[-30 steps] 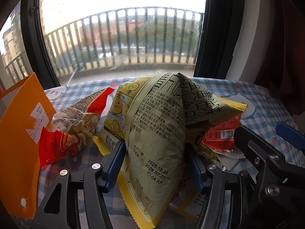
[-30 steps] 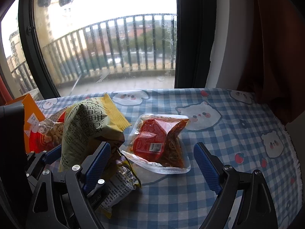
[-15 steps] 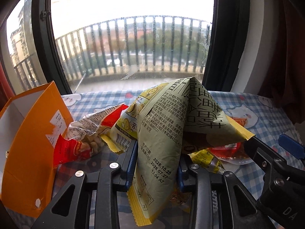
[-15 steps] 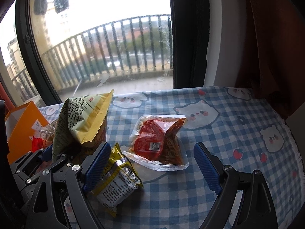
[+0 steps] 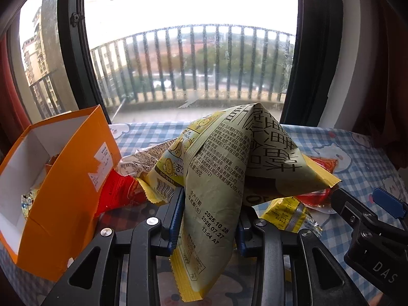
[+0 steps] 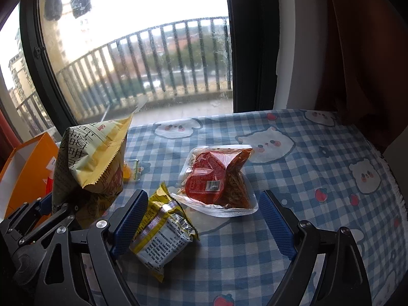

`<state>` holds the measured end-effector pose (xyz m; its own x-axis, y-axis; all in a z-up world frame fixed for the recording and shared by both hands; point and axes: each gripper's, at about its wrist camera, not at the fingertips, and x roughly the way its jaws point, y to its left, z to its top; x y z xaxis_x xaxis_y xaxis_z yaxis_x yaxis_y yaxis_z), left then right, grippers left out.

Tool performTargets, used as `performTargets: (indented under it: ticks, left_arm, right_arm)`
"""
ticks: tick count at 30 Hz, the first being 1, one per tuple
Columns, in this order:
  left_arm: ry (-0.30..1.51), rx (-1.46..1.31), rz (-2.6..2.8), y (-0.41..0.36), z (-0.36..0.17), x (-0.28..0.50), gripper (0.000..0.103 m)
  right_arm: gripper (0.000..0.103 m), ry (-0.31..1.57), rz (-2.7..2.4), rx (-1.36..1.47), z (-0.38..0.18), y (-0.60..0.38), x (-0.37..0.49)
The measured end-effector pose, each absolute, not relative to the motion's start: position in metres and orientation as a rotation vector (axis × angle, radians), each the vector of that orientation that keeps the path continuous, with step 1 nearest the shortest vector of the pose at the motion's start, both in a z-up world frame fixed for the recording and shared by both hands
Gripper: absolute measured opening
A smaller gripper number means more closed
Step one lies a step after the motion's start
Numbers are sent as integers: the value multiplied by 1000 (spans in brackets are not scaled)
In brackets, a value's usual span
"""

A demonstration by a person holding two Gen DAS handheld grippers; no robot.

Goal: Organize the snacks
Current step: 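Hold the chip bag in the left tool while closing the right tool on the yellow-white packet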

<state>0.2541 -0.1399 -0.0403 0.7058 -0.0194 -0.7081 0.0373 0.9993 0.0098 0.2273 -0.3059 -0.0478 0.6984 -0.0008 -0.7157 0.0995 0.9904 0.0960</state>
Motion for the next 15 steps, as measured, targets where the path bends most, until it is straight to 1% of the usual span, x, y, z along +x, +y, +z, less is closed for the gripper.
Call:
performTargets:
  ticks: [15]
  left_arm:
    - [786,10,-59,-141,-38,251,34]
  right_arm:
    - [91,810,-49,11,-71,-271,223]
